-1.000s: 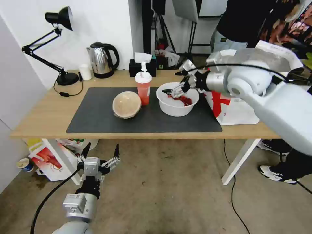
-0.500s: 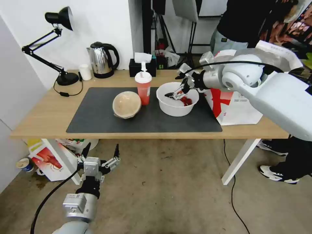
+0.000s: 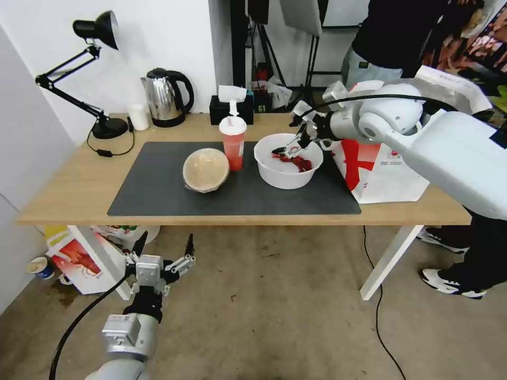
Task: Pick up the trash from the table and place it into the takeout bag.
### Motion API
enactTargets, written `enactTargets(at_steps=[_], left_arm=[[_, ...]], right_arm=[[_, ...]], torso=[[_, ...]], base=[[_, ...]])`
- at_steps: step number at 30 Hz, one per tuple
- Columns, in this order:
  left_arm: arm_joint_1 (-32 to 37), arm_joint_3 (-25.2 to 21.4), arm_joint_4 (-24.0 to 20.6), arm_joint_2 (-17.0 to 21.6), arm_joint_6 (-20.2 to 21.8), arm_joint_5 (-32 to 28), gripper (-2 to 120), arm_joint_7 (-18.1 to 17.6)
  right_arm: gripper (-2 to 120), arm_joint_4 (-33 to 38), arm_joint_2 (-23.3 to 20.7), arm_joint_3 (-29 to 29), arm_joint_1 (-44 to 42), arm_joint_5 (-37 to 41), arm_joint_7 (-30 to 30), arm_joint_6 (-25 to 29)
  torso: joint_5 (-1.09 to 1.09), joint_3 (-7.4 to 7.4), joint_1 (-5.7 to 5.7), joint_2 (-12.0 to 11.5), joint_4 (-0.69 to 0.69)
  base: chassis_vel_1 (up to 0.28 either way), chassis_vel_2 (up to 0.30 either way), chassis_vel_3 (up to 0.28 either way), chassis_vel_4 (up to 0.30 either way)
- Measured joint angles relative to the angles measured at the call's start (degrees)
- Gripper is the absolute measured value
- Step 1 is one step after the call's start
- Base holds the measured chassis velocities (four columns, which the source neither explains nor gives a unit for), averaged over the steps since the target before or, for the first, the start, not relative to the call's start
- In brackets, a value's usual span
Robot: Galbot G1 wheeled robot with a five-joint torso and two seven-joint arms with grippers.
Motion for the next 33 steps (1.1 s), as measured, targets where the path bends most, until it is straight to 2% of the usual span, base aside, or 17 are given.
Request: enactTargets(at_steps=[14,22,24,33], left_arm=[[0.00,0.00,0.00,0.00,0.00,0.00,100,0.00],[0.00,0.00,0.00,0.00,0.00,0.00,100,0.00],[0.00,0.00,0.00,0.00,0.00,0.00,100,0.00],[0.00,0.00,0.00,0.00,0.00,0.00,100,0.00]], right_arm=[[100,-2.85,1.78,-2.22,-0.02,-1.58,-0.95,0.02],[100,-1.41,0.50,-5.40,1.55,-1.19,-1.60,0.04],[100,-0.17,-0.65,-7.17,2.36,1.53,-1.59,0.04],[100,1.58,-2.25,-7.44,2.50,5.37,-1.01,0.04]], torso=[[-0.01,0.00,0.00,0.00,0.00],[-0.02,0.00,0.00,0.00,0.00],[0.00,0.00,0.00,0.00,-0.01],[0.00,-0.01,0.00,0.00,-0.01]], base=[[0.000,0.000,0.000,0.000],[0.000,0.000,0.000,0.000],[0.000,0.000,0.000,0.000],[0.000,0.000,0.000,0.000]])
